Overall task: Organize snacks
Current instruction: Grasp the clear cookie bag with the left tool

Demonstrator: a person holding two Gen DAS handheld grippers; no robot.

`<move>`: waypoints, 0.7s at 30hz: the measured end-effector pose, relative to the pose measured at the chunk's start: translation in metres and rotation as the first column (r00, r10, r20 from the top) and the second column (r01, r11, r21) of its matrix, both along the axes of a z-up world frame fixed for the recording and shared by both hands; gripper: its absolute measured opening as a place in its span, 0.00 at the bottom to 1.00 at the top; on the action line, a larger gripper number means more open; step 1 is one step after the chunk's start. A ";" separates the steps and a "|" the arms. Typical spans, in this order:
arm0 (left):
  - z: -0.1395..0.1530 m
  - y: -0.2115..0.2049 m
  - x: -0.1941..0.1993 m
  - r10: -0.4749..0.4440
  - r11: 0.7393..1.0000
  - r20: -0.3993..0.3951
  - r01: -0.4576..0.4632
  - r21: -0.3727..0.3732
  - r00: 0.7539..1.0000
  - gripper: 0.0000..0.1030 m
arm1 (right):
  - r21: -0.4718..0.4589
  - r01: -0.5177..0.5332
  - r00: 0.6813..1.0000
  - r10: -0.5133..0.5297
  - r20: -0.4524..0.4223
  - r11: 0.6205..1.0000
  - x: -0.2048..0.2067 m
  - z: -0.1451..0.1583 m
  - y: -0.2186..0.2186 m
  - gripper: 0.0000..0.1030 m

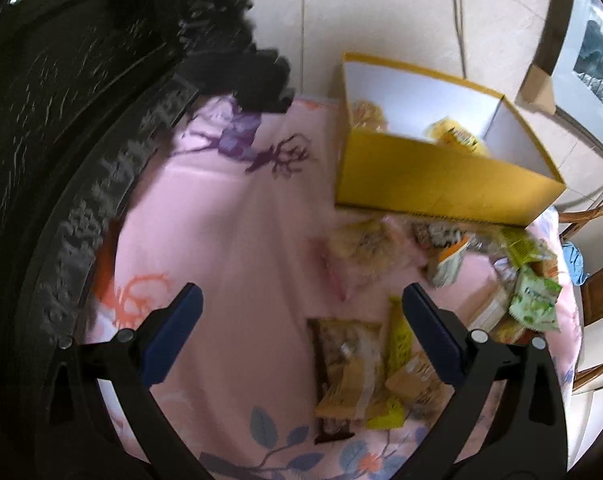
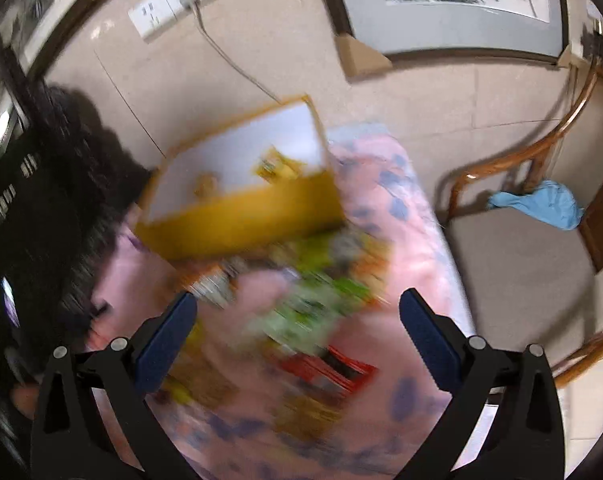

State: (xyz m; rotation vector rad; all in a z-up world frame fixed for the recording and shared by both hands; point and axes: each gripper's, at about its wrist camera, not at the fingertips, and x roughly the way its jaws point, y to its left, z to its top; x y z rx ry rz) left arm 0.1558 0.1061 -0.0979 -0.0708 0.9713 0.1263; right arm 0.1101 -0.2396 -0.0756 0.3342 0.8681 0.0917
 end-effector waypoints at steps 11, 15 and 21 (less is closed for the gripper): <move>-0.025 -0.041 0.037 -0.311 0.950 0.138 0.313 0.011 0.940 0.98 | 0.098 0.192 0.961 -0.167 -0.219 0.977 -0.021 -0.085 -0.066 0.99; -0.054 -0.055 0.066 -0.398 0.913 0.128 0.378 0.155 0.909 0.98 | 0.087 0.157 0.968 -0.136 -0.212 0.984 -0.019 -0.082 -0.058 0.99; -0.107 -0.066 0.093 -0.485 0.851 -0.042 0.482 0.207 0.874 0.98 | 0.192 0.156 0.961 -0.104 -0.256 0.969 -0.016 -0.091 -0.059 0.99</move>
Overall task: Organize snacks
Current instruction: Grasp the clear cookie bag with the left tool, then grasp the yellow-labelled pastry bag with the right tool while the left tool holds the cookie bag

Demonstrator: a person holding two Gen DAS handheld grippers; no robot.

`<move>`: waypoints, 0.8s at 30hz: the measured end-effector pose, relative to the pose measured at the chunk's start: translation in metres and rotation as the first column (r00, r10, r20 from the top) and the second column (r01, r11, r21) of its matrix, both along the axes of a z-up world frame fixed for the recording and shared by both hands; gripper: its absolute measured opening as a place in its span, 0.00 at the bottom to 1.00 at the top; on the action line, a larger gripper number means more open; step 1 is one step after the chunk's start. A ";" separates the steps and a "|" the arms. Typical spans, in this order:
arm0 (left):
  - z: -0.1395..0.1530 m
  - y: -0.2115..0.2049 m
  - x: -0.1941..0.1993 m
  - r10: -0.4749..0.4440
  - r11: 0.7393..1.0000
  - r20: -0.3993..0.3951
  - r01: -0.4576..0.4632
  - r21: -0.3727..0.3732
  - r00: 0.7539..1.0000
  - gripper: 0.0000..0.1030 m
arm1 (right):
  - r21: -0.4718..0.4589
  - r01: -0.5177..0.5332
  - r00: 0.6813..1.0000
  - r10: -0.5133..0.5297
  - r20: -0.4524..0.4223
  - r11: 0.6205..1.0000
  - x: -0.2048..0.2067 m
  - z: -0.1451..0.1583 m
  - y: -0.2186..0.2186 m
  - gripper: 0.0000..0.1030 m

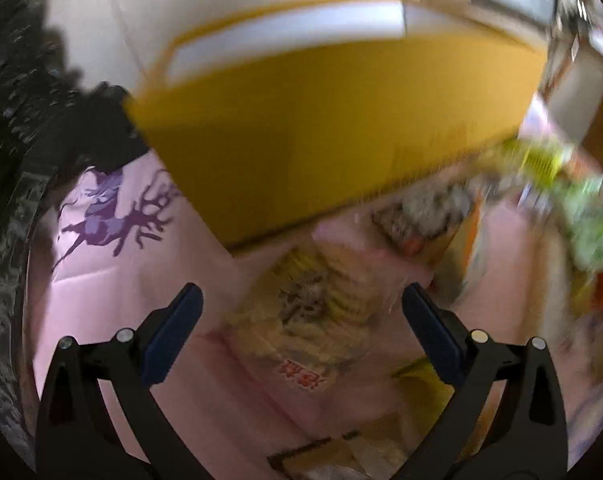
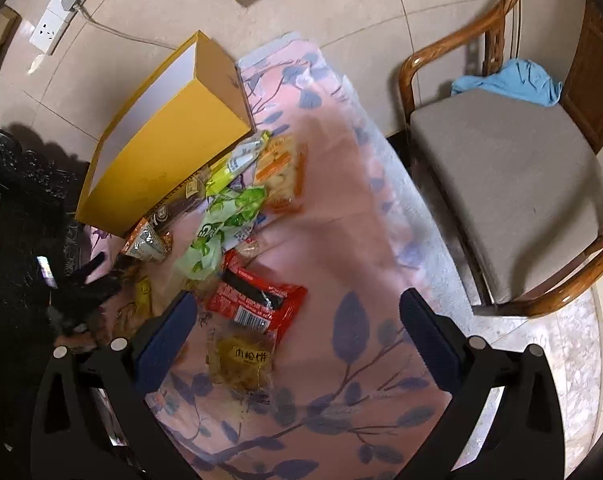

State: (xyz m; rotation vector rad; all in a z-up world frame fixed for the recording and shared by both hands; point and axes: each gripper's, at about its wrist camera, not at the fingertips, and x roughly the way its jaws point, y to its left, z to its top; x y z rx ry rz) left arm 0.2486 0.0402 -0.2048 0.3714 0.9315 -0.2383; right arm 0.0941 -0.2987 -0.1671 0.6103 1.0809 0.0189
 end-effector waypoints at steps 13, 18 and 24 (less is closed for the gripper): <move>-0.002 -0.012 -0.008 0.092 0.994 -0.048 -0.089 0.058 0.995 0.56 | -0.029 -0.014 0.997 0.011 -0.072 0.999 -0.007 -0.010 0.009 0.99; 0.004 -0.009 -0.016 0.109 0.994 -0.084 -0.107 0.025 0.990 0.53 | -0.056 -0.034 0.998 0.032 -0.050 0.998 -0.013 -0.004 0.017 0.99; 0.043 -0.006 -0.079 0.122 0.982 -0.065 -0.130 -0.136 0.990 0.53 | -0.173 -0.071 0.996 0.078 0.037 0.982 -0.018 0.004 0.030 0.99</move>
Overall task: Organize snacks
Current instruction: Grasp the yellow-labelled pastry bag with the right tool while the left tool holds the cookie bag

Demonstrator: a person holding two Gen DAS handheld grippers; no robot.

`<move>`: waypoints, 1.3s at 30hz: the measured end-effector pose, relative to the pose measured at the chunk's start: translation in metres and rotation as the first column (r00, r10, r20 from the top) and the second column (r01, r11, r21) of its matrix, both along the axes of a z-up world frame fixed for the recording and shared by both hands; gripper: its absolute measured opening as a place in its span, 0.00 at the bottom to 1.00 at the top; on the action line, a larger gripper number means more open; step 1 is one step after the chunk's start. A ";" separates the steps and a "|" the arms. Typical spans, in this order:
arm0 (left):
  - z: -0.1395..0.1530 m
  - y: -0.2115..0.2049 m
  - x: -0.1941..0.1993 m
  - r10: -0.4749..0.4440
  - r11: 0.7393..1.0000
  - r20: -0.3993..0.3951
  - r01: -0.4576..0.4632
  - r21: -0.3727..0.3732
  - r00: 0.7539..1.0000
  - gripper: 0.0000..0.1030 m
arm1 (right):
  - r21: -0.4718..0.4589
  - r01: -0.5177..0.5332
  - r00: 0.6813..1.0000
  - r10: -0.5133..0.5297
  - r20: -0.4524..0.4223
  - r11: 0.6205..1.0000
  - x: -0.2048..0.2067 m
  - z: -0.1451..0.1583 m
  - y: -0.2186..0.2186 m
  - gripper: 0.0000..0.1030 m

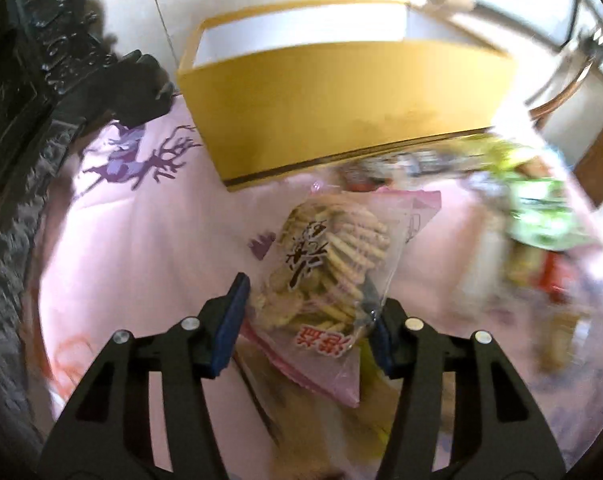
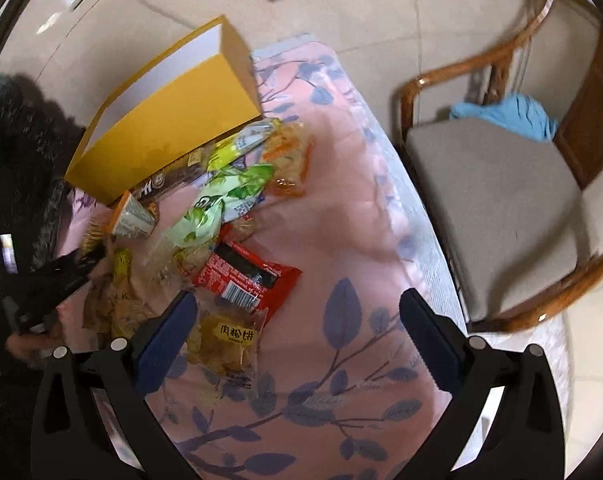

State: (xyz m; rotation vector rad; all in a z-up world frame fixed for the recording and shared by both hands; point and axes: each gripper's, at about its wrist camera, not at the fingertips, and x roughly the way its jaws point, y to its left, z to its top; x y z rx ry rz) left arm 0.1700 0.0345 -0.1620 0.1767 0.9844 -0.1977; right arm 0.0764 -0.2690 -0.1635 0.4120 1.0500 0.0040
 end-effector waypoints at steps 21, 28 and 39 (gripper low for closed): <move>0.000 -0.007 -0.125 -0.114 0.987 -0.125 0.097 -0.128 0.986 0.54 | -0.179 -0.218 0.976 0.208 -0.071 0.959 0.020 -0.059 0.125 0.61; 0.024 -0.017 -0.125 -0.161 0.976 -0.063 0.150 -0.156 0.985 0.54 | -0.093 -0.173 0.984 0.169 -0.056 0.980 -0.003 -0.044 0.107 0.59; 0.051 -0.021 -0.127 -0.192 0.968 0.031 0.195 -0.159 0.981 0.50 | -0.063 -0.116 0.986 0.123 0.117 0.991 -0.016 0.030 0.079 0.59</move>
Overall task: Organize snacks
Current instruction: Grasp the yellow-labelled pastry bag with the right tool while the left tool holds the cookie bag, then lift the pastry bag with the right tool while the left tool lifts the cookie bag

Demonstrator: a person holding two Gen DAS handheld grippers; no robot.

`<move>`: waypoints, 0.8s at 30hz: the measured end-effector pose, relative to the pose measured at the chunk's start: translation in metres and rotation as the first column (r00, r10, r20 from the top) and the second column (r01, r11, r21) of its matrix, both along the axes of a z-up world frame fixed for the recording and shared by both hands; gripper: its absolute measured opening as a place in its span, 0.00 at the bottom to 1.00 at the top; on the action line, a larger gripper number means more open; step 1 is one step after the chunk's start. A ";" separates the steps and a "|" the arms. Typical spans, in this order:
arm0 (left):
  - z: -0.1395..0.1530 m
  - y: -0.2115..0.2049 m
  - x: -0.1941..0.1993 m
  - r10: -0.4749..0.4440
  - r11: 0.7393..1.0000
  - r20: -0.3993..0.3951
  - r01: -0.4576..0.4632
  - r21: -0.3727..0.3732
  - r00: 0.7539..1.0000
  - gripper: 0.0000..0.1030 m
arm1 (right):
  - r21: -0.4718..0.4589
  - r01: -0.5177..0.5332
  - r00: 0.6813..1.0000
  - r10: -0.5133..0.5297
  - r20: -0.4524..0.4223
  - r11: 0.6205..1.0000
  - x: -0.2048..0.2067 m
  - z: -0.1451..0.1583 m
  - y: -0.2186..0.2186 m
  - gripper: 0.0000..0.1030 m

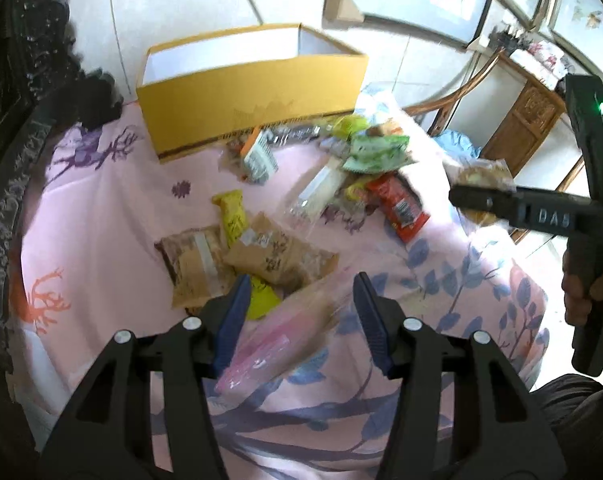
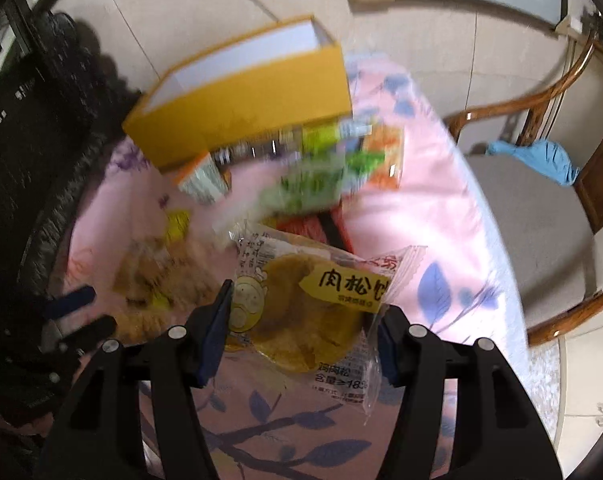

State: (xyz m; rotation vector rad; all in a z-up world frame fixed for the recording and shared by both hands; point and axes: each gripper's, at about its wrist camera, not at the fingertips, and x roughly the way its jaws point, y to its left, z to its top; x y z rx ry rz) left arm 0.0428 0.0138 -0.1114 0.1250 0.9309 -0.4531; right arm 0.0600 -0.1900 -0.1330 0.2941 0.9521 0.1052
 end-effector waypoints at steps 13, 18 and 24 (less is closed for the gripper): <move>-0.029 -0.003 0.005 0.029 0.990 -0.044 -0.023 0.136 0.999 0.84 | 0.031 0.037 0.999 -0.038 0.007 0.999 0.000 0.009 -0.014 0.59; -0.043 -0.002 0.006 0.076 0.981 -0.087 -0.059 0.187 0.993 0.90 | 0.028 0.042 0.999 -0.042 -0.007 0.999 -0.001 0.005 -0.013 0.59; -0.038 0.013 -0.021 0.126 0.984 -0.093 -0.113 0.135 0.988 0.93 | 0.112 0.029 0.999 -0.026 -0.032 0.993 -0.022 0.004 -0.021 0.59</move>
